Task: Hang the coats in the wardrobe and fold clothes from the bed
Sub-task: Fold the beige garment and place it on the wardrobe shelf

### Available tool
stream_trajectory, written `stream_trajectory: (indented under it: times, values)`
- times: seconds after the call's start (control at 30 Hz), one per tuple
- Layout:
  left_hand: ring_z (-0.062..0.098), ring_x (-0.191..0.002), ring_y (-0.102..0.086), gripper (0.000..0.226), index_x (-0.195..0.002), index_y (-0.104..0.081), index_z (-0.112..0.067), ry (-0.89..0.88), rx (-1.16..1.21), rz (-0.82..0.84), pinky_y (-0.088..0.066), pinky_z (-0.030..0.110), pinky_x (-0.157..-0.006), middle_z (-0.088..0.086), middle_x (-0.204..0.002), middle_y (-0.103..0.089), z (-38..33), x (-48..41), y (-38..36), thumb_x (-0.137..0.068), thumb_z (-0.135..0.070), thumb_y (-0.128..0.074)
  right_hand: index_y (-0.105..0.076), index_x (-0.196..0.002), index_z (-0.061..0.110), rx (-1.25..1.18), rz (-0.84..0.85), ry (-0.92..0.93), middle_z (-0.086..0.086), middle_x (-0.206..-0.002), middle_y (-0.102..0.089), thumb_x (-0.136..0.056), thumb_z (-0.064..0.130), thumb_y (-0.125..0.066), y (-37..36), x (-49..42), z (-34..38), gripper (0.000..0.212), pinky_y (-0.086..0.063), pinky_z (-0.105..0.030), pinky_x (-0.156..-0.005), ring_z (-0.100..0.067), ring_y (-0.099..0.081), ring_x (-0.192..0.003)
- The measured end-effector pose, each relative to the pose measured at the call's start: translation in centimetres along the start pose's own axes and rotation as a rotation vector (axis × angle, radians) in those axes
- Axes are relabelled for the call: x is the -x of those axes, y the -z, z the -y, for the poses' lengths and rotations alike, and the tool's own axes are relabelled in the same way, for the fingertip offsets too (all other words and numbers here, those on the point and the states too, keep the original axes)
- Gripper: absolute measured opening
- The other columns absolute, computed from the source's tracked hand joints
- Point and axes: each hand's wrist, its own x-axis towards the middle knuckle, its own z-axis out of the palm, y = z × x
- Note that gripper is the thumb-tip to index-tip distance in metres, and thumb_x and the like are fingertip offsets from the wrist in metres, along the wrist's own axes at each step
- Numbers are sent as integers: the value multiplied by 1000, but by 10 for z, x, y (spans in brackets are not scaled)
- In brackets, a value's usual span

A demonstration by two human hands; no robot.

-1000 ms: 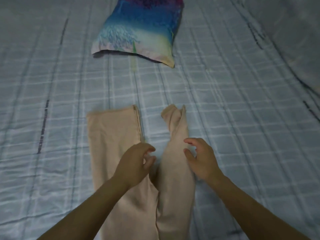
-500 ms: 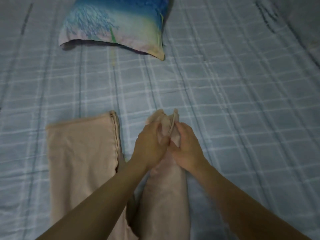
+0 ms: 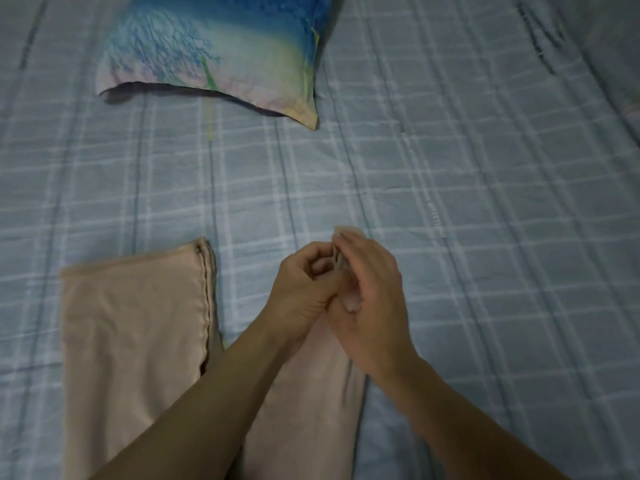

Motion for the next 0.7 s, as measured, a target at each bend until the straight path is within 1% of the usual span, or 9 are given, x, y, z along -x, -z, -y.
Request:
stream_trajectory:
  times: [0.07, 0.1, 0.17, 0.23, 0.27, 0.37, 0.43, 0.57, 0.7]
  values:
    - [30, -94, -66, 38, -113, -62, 5, 42, 153, 41, -55, 37, -87, 26, -103, -67, -2, -5, 2, -80, -7, -75, -49, -140, 11, 72, 6, 72, -1, -148, -46, -82, 17, -61, 6, -3, 2, 60, -33, -42, -114, -18, -35, -141]
    - [29, -90, -64, 35, -110, -61, 7, 63, 150, -8, -55, 35, -83, 24, -98, -66, -1, -7, 6, -81, -7, -75, -47, -142, 11, 72, 55, 93, -2, -149, -44, -85, 20, -61, 6, -3, 0, 59, -31, -40, -116, -18, -33, -142]
    - [26, -85, -63, 23, -102, -64, 2, 86, -123, -268, -54, 35, -76, 13, -87, -67, 6, -14, 19, -82, -2, -74, -41, -145, 11, 88, 154, 74, -3, -153, -39, -92, 24, -59, 3, -1, -11, 58, -25, -36, -119, -18, -29, -144]
    - [21, -88, -65, 24, -104, -63, -10, 90, -508, -555, -53, 35, -83, 4, -92, -68, 17, -17, 35, -82, -3, -70, -37, -148, 14, 160, 179, -34, -5, -155, -33, -95, 23, -56, -1, 4, -27, 57, -21, -34, -120, -19, -25, -145]
    - [19, -89, -65, 27, -106, -61, -13, 60, -620, -603, -52, 34, -86, 1, -97, -68, 21, -15, 42, -81, -6, -70, -35, -148, 15, 186, 170, -112, -5, -155, -32, -95, 21, -55, -4, 5, -34, 57, -20, -34, -120, -20, -25, -144]
    - [12, -88, -66, 28, -104, -60, -20, -16, -734, -515, -51, 28, -85, -7, -96, -68, 32, -8, 51, -79, -13, -72, -33, -147, 13, 163, 163, -320, -9, -146, -41, -93, 18, -56, -12, 7, -48, 59, -25, -31, -115, -23, -36, -136]
    - [4, -85, -65, 30, -105, -60, -24, -16, -752, -443, -51, 24, -83, -14, -93, -66, 38, -4, 50, -79, -18, -74, -33, -147, 12, 159, 202, -387, -10, -140, -46, -91, 19, -59, -17, 4, -52, 62, -33, -33, -111, -24, -43, -130]
    - [4, -84, -66, 44, -121, -53, -26, -22, -738, -332, -56, 27, -76, -10, -97, -67, 36, -9, 39, -82, -26, -74, -35, -146, 14, 54, 226, -409, -8, -131, -56, -85, 16, -65, -22, -9, -47, 68, -46, -42, -100, -24, -55, -118]
    - [-4, -88, -64, 49, -126, -49, -30, -152, -718, -150, -51, 12, -72, -14, -105, -64, 31, -10, 30, -85, -18, -71, -33, -146, 17, 25, 215, -376, -5, -133, -58, -83, 21, -71, -28, -18, -42, 74, -46, -41, -100, -22, -56, -120]
